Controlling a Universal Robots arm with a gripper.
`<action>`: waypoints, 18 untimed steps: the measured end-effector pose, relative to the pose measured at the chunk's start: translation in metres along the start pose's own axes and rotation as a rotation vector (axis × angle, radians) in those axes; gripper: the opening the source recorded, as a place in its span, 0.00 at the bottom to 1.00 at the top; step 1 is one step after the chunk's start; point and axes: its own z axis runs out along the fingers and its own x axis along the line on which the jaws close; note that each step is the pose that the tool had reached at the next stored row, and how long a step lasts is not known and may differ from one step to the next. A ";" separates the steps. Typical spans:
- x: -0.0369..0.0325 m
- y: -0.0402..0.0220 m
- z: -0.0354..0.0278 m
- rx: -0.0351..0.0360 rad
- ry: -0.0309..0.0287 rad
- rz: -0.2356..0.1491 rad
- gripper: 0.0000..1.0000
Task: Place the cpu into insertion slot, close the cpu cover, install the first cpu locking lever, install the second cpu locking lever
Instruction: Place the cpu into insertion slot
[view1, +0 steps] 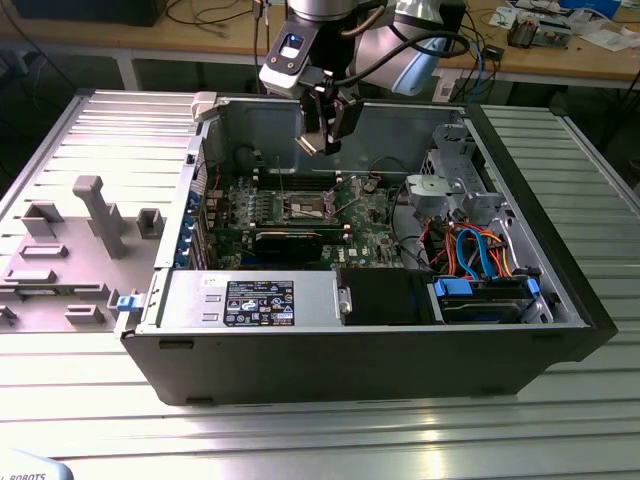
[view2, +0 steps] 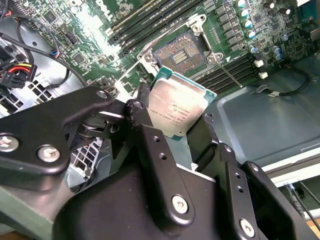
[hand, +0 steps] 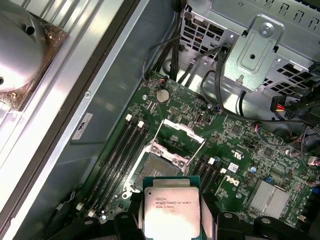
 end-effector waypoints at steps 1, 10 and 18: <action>0.0000 -0.0001 0.0000 0.0000 -0.0001 0.001 0.54; 0.0005 -0.0014 0.0031 -0.0020 -0.0090 0.103 0.54; 0.0014 -0.0021 0.0039 -0.0027 -0.0122 0.139 0.54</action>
